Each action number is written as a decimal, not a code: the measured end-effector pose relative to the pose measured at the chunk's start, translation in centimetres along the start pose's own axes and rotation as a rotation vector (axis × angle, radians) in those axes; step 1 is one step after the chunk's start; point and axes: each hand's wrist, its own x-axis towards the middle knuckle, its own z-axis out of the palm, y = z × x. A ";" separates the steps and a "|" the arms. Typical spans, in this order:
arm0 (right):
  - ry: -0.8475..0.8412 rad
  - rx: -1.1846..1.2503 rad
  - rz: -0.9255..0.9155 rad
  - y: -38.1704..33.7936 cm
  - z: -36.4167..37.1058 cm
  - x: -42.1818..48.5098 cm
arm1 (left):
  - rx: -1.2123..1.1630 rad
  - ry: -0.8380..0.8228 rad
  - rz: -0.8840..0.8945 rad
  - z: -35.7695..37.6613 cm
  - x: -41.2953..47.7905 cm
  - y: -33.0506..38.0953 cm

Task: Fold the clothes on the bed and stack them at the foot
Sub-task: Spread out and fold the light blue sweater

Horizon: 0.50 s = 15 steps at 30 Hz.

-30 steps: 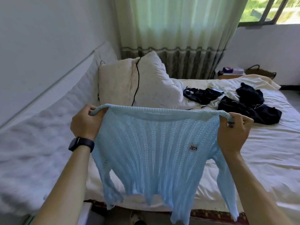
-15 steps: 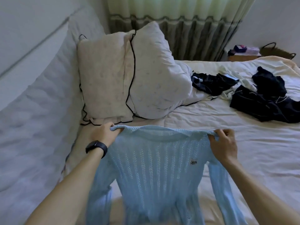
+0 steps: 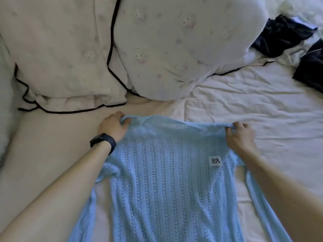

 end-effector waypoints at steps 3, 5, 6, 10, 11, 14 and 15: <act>-0.092 -0.173 -0.038 -0.5 2.0 1.0 | 0.164 -0.093 0.045 2.1 1.2 -0.6; -0.140 -0.191 -0.084 -0.8 3.1 1.5 | 0.196 -0.053 0.062 2.9 1.5 -0.3; -0.140 -0.199 -0.115 -1.0 3.5 1.8 | 0.179 -0.036 0.065 3.1 1.7 0.0; -0.111 -0.165 -0.175 -1.9 4.5 4.0 | -0.046 -0.010 0.062 3.5 2.9 1.0; -0.073 -0.098 -0.160 -2.2 4.6 4.6 | -0.115 0.048 0.058 3.4 3.3 1.3; 0.125 0.136 -0.086 -3.0 4.4 6.1 | -0.185 0.247 0.044 3.1 4.5 2.1; 0.130 0.162 -0.090 -3.2 4.5 6.4 | -0.134 0.243 0.041 3.2 4.9 2.2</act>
